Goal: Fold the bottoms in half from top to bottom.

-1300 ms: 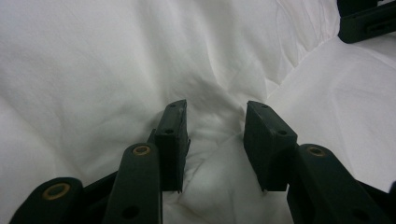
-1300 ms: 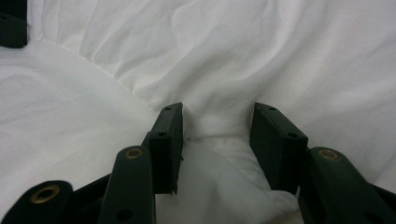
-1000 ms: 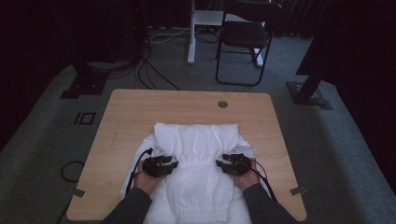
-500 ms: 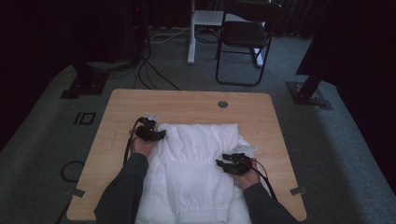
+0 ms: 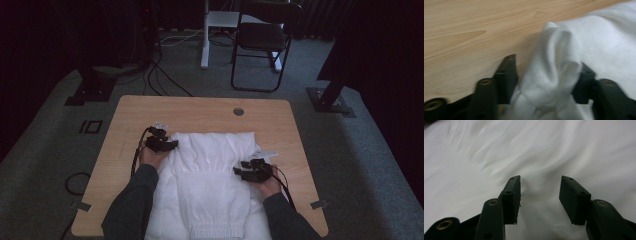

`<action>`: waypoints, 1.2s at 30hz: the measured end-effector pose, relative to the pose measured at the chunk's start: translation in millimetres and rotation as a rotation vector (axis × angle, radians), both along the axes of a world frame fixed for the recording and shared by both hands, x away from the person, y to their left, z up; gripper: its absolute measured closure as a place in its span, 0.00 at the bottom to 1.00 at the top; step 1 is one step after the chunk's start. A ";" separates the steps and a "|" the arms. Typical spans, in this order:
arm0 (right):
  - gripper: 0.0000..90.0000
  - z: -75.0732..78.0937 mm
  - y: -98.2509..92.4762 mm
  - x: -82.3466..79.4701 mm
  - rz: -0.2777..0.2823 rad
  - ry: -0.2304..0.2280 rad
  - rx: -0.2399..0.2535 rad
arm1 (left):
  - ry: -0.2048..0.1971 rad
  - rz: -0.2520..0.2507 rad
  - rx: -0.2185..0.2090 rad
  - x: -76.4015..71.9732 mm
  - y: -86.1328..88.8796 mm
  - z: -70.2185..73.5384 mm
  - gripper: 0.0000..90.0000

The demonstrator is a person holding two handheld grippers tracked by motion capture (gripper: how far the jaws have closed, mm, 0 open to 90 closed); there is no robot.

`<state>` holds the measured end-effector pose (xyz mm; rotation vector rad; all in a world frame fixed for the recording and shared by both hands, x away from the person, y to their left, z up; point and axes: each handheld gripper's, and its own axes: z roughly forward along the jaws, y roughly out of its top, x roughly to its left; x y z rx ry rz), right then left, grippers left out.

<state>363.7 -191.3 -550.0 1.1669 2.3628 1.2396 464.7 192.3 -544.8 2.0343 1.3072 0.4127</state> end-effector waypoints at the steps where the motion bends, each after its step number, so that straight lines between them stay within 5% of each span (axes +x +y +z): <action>1: 0.57 8.0 -5.7 2.9 -0.030 -0.031 0.002 | 0.005 -0.007 -0.007 0.1 -0.1 0.2 0.59; 3: 0.57 16.6 -12.7 7.7 -0.061 -0.051 0.022 | 0.013 -0.017 -0.011 0.5 -0.2 0.7 0.62; 4: 0.57 33.6 -26.4 21.6 -0.118 -0.075 0.041 | 0.016 -0.021 -0.014 0.7 -0.4 0.9 0.66; 7: 0.56 46.1 -41.2 53.1 -0.182 -0.059 0.026 | 0.023 -0.026 -0.022 0.9 -1.0 1.1 0.72; 11: 0.44 35.3 -48.4 97.1 -0.220 0.026 0.019 | 0.027 -0.035 -0.032 1.5 -0.2 0.9 0.74; 15: 0.36 15.4 -41.9 120.5 -0.215 0.091 -0.006 | 0.024 -0.042 -0.037 1.7 0.9 0.4 0.74; 20: 0.42 4.8 -32.3 127.8 -0.233 0.130 -0.022 | 0.024 -0.038 -0.041 1.5 1.0 0.1 0.75; 23: 0.45 2.0 -23.9 125.7 -0.247 0.127 -0.091 | 0.025 -0.037 -0.046 1.8 1.2 0.0 0.75; 26: 0.55 2.0 -23.9 125.3 -0.258 0.129 -0.082 | 0.030 -0.036 -0.050 1.8 1.1 0.2 0.77; 29: 0.86 1.9 -22.0 124.0 -0.222 0.172 -0.035 | 0.039 -0.033 -0.066 1.3 0.8 0.5 0.81; 32: 0.92 1.8 -24.3 124.9 -0.226 0.190 -0.005 | 0.046 -0.028 -0.076 1.2 2.5 2.1 0.88; 36: 0.94 18.8 -43.2 123.0 -0.253 0.129 0.099 | 0.046 -0.007 -0.307 3.8 27.6 14.6 0.91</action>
